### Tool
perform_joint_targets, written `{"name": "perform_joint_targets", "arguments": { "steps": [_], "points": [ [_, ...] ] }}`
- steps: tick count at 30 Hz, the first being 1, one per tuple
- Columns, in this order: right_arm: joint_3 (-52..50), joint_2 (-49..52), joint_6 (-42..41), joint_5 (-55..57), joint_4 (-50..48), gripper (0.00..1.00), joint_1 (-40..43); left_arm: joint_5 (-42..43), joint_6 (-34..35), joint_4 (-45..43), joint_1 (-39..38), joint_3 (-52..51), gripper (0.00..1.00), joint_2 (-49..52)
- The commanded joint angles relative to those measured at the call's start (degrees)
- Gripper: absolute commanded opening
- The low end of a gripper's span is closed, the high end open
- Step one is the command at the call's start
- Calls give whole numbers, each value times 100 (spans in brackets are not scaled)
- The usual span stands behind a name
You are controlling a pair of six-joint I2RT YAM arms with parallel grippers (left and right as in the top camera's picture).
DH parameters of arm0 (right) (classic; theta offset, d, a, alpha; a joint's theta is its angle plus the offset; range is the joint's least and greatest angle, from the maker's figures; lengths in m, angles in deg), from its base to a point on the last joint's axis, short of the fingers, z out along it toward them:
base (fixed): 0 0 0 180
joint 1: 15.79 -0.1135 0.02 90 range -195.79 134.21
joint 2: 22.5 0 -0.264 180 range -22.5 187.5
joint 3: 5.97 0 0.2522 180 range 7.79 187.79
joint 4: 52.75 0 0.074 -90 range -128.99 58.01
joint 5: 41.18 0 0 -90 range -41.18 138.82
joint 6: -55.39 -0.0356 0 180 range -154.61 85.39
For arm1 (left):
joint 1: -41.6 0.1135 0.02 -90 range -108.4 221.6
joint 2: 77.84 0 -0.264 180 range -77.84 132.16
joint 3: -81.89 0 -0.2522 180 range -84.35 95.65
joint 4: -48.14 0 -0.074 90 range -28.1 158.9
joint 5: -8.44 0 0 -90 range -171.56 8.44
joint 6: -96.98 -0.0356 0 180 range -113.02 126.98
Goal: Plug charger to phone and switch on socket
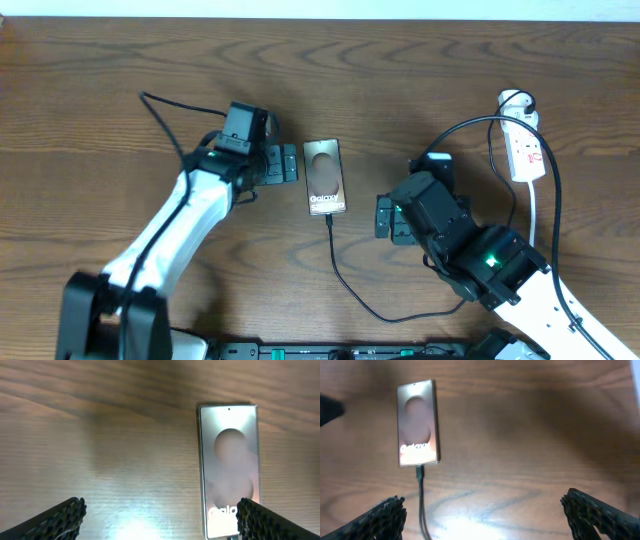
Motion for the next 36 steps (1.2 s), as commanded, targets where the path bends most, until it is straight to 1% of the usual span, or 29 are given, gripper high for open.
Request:
{"name": "perform_joint_targets", "arguments": {
  "steps": [1, 6, 14, 18, 21, 26, 29, 31, 33, 36],
  "points": [
    [98, 13, -81, 651, -85, 99, 26, -479, -35, 221, 31, -20, 98, -551],
    [98, 13, -81, 874, -308, 99, 31, -660, -35, 468, 31, -20, 98, -1174],
    [98, 13, -79, 1093, -584, 99, 35, -691, -35, 706, 31, -20, 98, -2131],
    [98, 13, -81, 1464, -680, 99, 35, -699, -35, 855, 31, -20, 98, -2664],
    [98, 13, -79, 1849, -907, 99, 35, -887, -35, 1027, 31, -20, 98, -3167],
    [98, 11, 13, 2210, -1674, 99, 35, -1290, -35, 1405, 31, -20, 98, -3851],
    [98, 11, 457, 2212, -2420, 99, 35, -1620, -35, 1694, 31, -20, 98, -4179],
    [98, 11, 841, 2199, -2892, 99, 35, -1679, -35, 1886, 31, -20, 98, -4293],
    [98, 11, 1134, 2199, -3206, 99, 35, -1676, -35, 2074, 31, -20, 98, -4341],
    [98, 11, 1228, 2194, -3316, 99, 35, -1672, -33, 2326, 31, -20, 98, -4323]
  ]
}}
